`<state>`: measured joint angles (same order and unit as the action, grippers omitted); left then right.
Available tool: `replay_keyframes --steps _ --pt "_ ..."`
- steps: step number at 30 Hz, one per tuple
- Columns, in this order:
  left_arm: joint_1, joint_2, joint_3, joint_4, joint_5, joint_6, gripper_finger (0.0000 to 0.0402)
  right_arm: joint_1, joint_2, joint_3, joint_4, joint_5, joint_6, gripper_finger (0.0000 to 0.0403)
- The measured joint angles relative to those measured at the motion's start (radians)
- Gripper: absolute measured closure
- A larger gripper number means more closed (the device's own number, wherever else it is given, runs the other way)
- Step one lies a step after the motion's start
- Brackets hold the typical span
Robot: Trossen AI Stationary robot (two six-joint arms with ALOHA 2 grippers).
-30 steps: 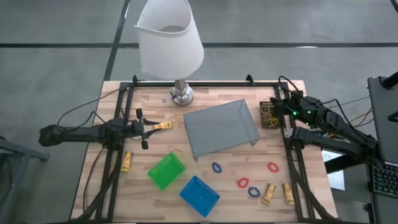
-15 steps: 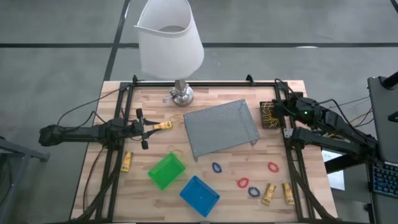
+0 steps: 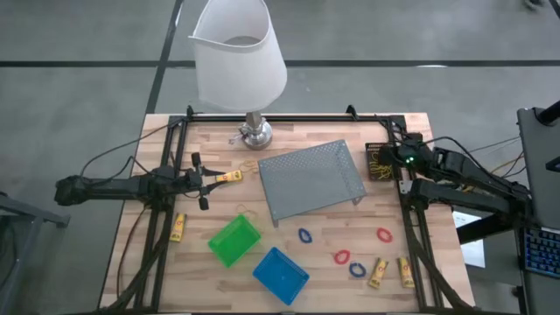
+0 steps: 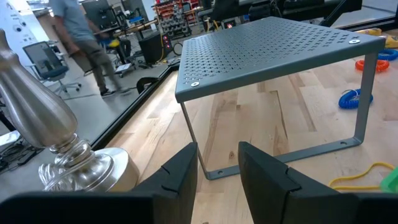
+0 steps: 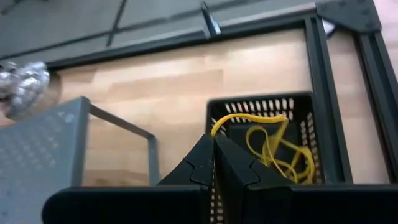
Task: Pick & Place Office Desk Supplies
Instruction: Put the yellow rubber band into the black basket
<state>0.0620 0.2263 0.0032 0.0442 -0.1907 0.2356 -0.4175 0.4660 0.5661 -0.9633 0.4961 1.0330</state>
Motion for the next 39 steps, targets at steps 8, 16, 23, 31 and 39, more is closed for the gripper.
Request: replay_keyframes --steps 8,16,23,31,39 --pt "0.0 0.0 0.0 0.0 0.0 0.0 0.0284 0.0 0.159 -0.035 -0.041 -0.026 0.172 0.0394" --pt "0.0 0.0 0.0 0.0 0.0 0.0 0.0284 0.0 0.29 -0.039 -0.047 -0.026 0.276 0.0394" --pt "0.0 0.0 0.0 0.0 0.0 0.0 0.0284 0.0 0.406 -0.039 -0.038 -0.05 0.274 0.0394" --pt "0.0 0.0 0.0 0.0 0.0 0.0 0.0284 0.0 0.527 -0.039 -0.013 -0.053 0.281 0.0394" --pt "0.0 0.0 0.0 0.0 0.0 0.0 0.0284 0.0 0.622 -0.039 0.009 -0.079 0.322 0.0394"
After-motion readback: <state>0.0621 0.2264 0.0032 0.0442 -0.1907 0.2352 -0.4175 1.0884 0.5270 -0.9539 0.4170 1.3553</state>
